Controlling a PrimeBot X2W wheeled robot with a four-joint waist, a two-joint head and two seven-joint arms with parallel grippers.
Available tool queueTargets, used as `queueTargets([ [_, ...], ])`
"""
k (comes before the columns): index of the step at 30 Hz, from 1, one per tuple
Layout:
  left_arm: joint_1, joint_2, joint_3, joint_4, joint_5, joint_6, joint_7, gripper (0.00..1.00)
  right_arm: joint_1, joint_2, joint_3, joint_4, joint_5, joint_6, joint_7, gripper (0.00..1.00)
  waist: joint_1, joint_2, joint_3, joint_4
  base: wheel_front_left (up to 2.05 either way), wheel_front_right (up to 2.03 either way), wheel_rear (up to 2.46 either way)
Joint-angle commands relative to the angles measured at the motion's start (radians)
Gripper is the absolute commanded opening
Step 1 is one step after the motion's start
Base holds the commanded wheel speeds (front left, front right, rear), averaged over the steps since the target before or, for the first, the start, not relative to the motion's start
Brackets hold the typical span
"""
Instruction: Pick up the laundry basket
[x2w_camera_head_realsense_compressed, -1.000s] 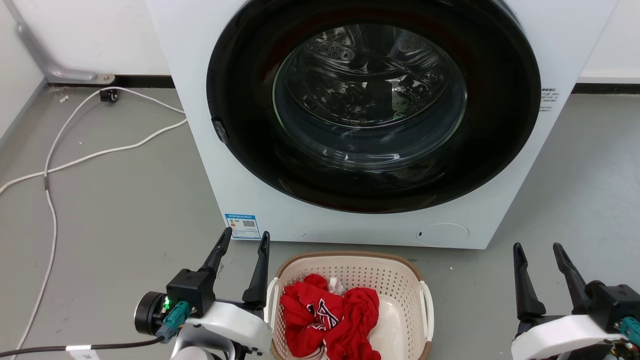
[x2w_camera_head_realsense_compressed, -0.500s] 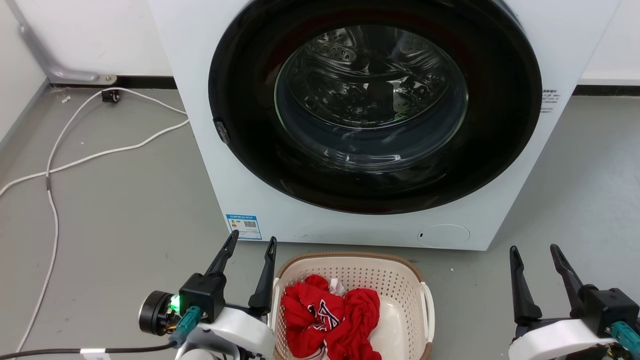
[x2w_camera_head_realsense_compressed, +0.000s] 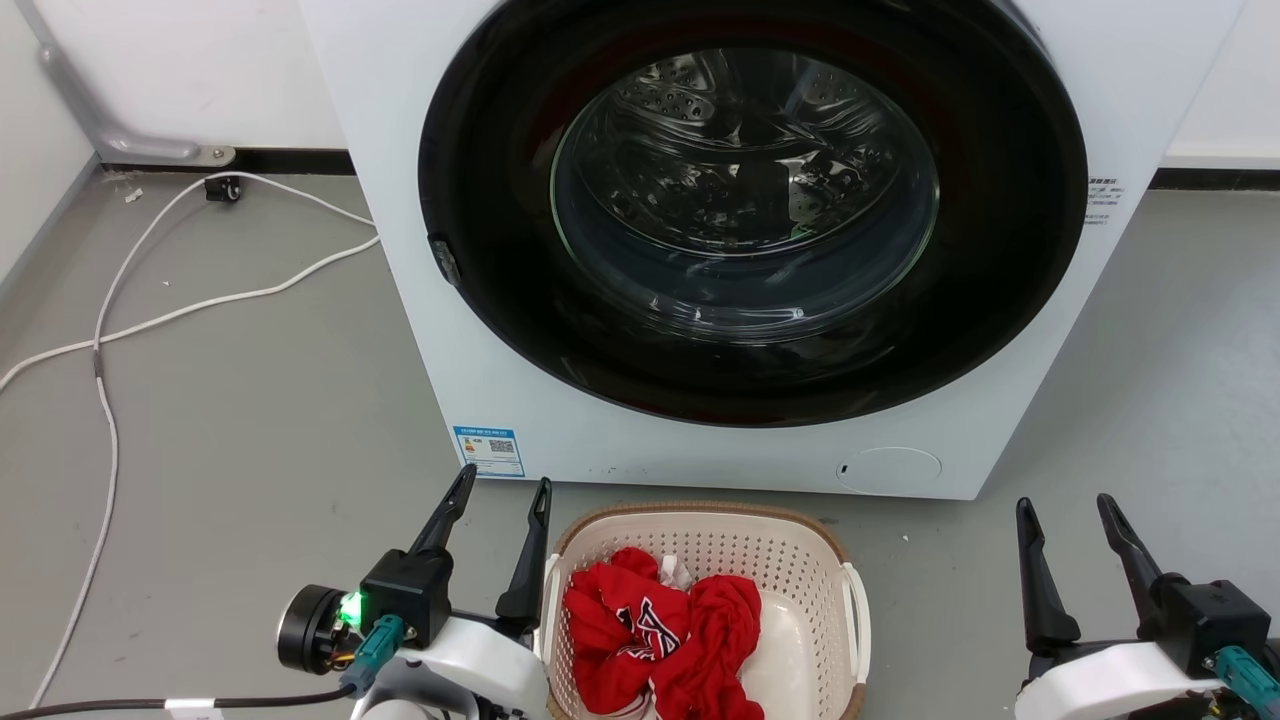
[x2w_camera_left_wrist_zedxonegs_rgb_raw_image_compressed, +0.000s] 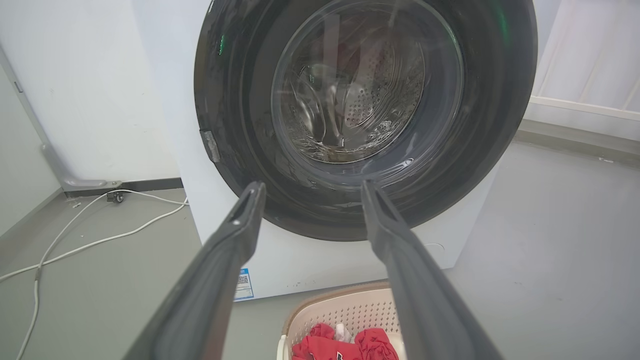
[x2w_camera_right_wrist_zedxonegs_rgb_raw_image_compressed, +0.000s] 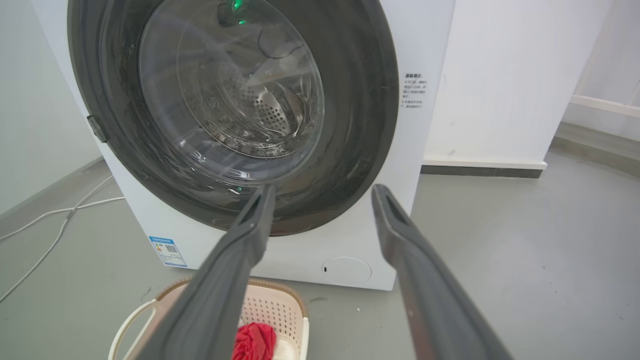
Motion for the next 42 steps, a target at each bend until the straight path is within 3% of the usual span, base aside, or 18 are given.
queueTargets([
  [1, -0.001, -0.001, 0.002, 0.002, -0.002, 0.0, -0.003, 1.0, -0.008, -0.002, 0.0, 0.002, 0.0, 0.0, -0.006, 1.0, 0.0, 0.0, 0.0, 0.0, 0.0, 0.0, 0.0],
  [17, -0.021, -0.005, 0.014, 0.021, 0.002, 0.006, -0.003, 1.0, -0.029, -0.002, -0.008, 0.017, 0.023, 0.0, -0.007, 1.0, 0.0, 0.0, 0.019, 0.001, 0.0, 0.0, 0.0],
  [28, -0.166, -0.005, 0.034, 0.103, -0.024, -0.008, -0.003, 1.0, -0.153, -0.002, -0.005, 0.081, 0.032, 0.0, -0.008, 1.0, 0.0, 0.0, 0.184, -0.023, 0.0, 0.0, 0.0],
  [42, -0.394, 0.045, 0.038, 0.435, -0.08, -0.033, -0.003, 1.0, -0.387, -0.001, 0.094, 0.422, 0.076, 0.0, -0.01, 1.0, 0.0, 0.0, 0.439, -0.057, 0.0, 0.0, 0.0],
])
